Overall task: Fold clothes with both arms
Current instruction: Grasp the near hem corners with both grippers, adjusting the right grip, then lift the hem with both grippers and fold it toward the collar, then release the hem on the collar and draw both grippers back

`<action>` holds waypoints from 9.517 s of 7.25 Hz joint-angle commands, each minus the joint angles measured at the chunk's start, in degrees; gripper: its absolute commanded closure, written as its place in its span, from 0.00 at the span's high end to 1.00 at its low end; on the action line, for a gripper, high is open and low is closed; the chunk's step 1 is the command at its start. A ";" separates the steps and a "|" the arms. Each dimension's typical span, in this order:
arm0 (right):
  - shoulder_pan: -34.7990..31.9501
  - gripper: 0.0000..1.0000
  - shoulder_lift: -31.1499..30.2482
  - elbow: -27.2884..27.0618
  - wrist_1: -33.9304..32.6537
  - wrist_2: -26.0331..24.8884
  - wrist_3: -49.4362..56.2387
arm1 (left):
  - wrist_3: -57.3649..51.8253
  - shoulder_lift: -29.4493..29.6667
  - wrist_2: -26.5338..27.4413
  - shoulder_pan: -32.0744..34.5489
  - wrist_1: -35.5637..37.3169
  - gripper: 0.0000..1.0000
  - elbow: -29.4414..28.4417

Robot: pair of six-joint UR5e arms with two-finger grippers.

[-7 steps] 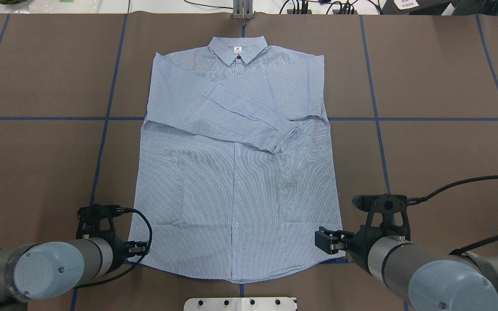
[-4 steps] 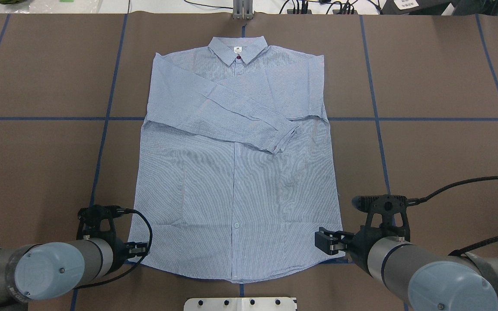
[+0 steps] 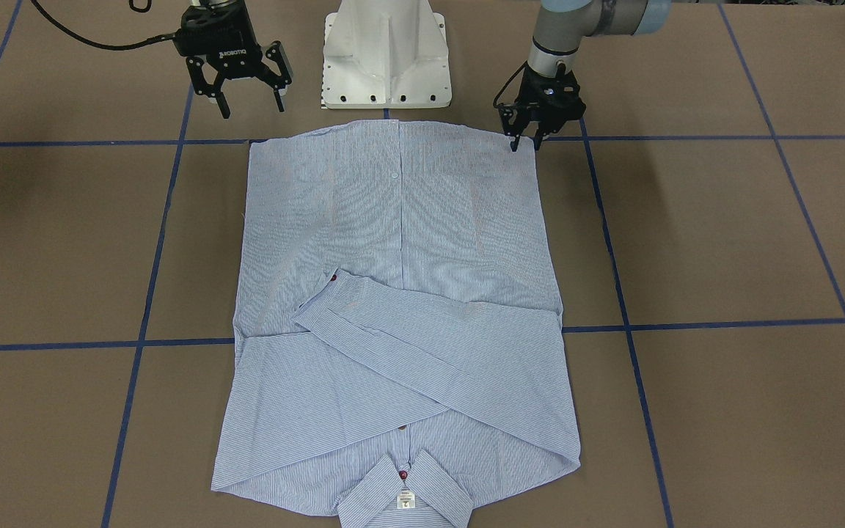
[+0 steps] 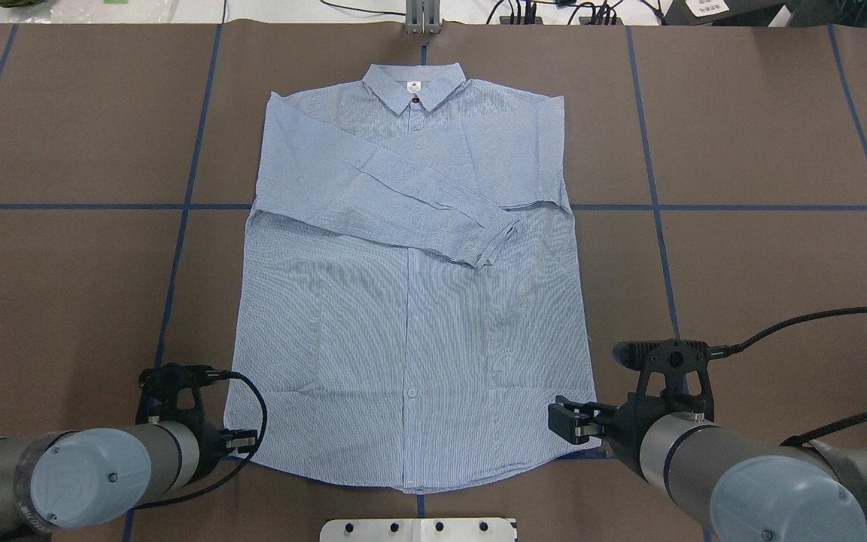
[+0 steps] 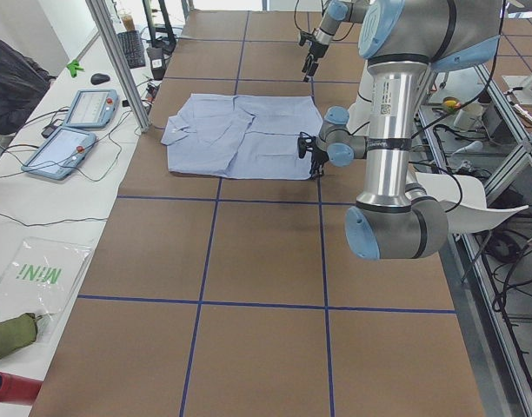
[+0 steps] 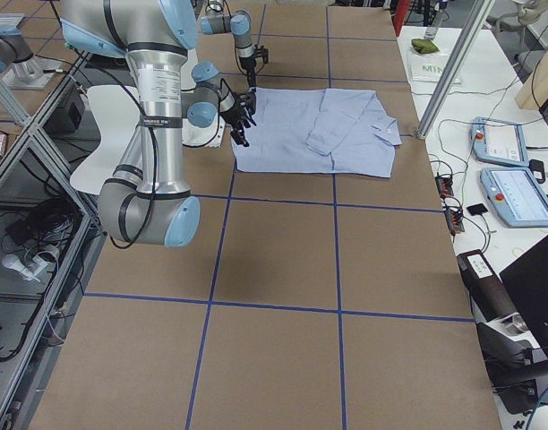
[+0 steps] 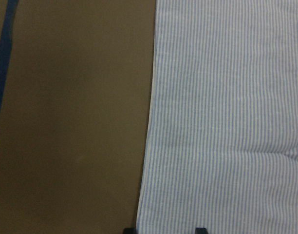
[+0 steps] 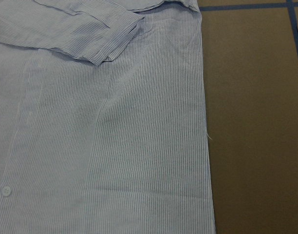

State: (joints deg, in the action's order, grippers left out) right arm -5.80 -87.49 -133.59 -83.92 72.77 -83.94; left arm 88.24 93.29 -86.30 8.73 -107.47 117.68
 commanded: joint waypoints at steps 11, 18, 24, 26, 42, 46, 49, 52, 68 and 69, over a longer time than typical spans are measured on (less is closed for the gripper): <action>7.38 0.70 -5.32 13.44 14.57 -12.30 -9.32 | 0.00 0.05 0.16 -0.03 0.16 0.00 0.71; 9.14 0.55 -4.45 15.91 14.57 -15.73 -10.20 | 0.00 0.05 0.16 0.06 0.07 0.00 0.71; 9.84 0.31 -3.92 16.44 14.48 -16.26 -10.37 | -0.17 0.23 0.16 0.06 -0.02 0.00 0.71; 10.37 0.18 -3.74 16.52 14.40 -16.26 -10.72 | -0.18 0.23 0.08 0.06 -0.02 0.00 0.89; -22.45 0.00 23.24 6.37 -24.50 8.32 5.51 | -19.59 21.65 -13.49 26.24 34.96 0.00 10.86; -32.42 0.00 33.51 33.85 -5.87 11.25 11.42 | -25.48 26.59 -10.23 32.84 21.84 0.00 -7.23; -35.06 0.00 37.82 49.46 5.58 10.90 13.61 | -27.50 32.29 -8.46 35.38 6.79 0.00 -26.48; -36.21 0.00 38.71 53.08 5.96 11.07 14.68 | -32.68 32.75 -8.19 37.15 -1.15 0.00 -36.54; -37.35 1.00 31.85 45.35 11.85 19.07 21.97 | -26.31 7.08 -14.71 25.66 -25.77 0.99 -20.55; -37.35 1.00 31.85 45.35 11.85 19.07 21.97 | -24.71 7.26 -13.04 23.64 -25.86 0.84 -20.56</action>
State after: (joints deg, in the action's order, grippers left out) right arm -43.20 -55.60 -88.21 -72.08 91.85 -61.96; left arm 61.13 100.81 -101.45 35.09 -132.54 97.35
